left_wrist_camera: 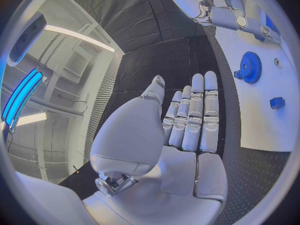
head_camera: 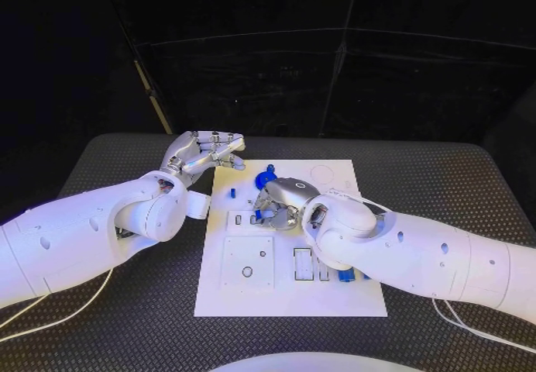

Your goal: Assemble the parts on the task board

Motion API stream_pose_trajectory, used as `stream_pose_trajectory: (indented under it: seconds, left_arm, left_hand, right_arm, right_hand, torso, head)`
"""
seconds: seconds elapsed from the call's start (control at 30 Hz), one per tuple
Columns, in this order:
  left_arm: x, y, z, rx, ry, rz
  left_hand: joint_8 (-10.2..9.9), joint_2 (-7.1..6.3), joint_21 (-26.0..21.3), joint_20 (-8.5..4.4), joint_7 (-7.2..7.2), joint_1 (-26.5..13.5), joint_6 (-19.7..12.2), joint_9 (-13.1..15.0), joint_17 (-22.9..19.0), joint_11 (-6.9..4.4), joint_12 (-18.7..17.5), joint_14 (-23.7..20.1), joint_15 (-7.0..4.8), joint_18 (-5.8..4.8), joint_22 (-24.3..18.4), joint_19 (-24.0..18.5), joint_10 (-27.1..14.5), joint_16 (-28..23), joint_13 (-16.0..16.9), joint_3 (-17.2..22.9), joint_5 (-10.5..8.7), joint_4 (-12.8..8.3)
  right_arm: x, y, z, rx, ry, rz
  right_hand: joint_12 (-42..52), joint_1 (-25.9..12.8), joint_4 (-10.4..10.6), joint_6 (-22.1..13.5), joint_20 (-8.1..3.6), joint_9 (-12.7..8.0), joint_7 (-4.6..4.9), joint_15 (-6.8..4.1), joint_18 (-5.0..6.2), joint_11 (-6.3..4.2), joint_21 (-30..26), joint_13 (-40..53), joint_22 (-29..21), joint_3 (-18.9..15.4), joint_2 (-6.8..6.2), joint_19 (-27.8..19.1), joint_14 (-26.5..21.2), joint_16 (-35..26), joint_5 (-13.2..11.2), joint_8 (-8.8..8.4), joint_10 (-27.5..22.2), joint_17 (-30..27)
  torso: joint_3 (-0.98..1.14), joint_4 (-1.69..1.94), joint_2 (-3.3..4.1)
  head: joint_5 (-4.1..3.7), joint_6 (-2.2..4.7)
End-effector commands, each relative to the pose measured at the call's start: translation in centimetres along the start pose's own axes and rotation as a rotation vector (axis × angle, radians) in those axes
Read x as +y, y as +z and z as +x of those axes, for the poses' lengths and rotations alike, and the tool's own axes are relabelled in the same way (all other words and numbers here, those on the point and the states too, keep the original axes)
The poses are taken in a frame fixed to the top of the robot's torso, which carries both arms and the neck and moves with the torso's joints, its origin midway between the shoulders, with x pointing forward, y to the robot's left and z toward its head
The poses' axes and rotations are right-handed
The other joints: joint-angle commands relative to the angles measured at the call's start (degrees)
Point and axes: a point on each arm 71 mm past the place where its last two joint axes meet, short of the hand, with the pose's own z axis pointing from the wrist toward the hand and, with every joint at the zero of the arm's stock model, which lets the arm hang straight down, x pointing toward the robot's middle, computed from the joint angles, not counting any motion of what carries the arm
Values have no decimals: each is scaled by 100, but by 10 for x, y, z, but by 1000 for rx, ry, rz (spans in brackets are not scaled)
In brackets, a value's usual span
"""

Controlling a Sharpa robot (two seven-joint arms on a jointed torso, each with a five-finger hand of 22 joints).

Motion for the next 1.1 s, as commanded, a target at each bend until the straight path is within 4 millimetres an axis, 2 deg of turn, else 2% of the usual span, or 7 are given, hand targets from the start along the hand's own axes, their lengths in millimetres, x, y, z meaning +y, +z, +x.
stream_pose_trajectory:
  seconds: [0.03,1.1]
  left_arm:
    - [-1,1,1,13,-2,5]
    - [-1,1,1,11,-2,4]
  left_hand:
    - [-33,60,34,1,3,-5,22,5,5,-7,20,-15,-15,71,9,-25,36,-39,10,-8,-30,-26]
    - [-33,60,34,1,3,-5,22,5,5,-7,20,-15,-15,71,9,-25,36,-39,10,-8,-30,-26]
  right_arm:
    - [-1,-1,6,55,-28,10]
    - [-3,-4,9,80,-90,37]
  right_hand:
    - [-31,-79,13,74,-11,50,-54,-20,-59,-3,-38,0,-16,-1,-36,-28,532,-4,-43,83,-47,1177]
    - [-116,-193,22,-15,7,23,-19,2,-50,26,-74,-75,-71,-31,-154,-60,520,-30,-89,48,-116,1126]
  torso:
    - [-1,0,-2]
    - [0,-2,1]
  head:
    - [4,-10]
    - [24,-70]
